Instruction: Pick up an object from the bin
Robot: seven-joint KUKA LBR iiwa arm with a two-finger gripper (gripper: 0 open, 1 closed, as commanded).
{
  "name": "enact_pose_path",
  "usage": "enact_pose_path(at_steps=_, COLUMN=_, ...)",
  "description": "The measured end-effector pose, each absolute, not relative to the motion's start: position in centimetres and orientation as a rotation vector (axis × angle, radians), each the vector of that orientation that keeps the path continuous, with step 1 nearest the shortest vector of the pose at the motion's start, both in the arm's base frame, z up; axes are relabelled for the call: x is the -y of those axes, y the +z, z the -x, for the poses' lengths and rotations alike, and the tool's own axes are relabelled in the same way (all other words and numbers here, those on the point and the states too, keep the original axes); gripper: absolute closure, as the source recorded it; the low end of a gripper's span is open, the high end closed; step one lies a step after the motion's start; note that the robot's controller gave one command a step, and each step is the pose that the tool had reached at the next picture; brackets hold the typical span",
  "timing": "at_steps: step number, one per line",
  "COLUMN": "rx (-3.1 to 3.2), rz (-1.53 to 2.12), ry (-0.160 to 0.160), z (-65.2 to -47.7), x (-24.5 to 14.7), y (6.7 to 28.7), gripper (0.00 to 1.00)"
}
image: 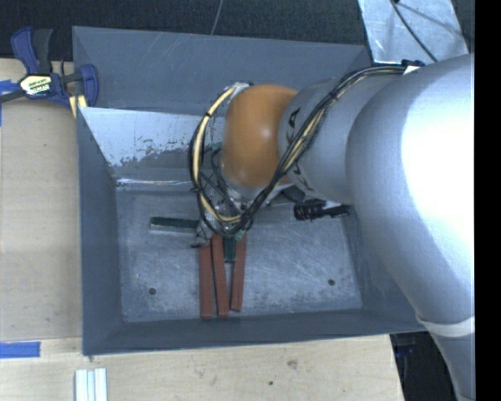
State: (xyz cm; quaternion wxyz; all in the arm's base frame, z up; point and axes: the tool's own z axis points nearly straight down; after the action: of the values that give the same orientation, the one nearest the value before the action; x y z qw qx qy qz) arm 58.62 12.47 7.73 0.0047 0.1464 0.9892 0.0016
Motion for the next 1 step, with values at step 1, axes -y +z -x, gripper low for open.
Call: enact_pose_path(at_steps=1, rx=-3.109, rz=-0.426, ry=0.001, z=-62.31, x=-11.18, y=18.09, gripper=1.00)
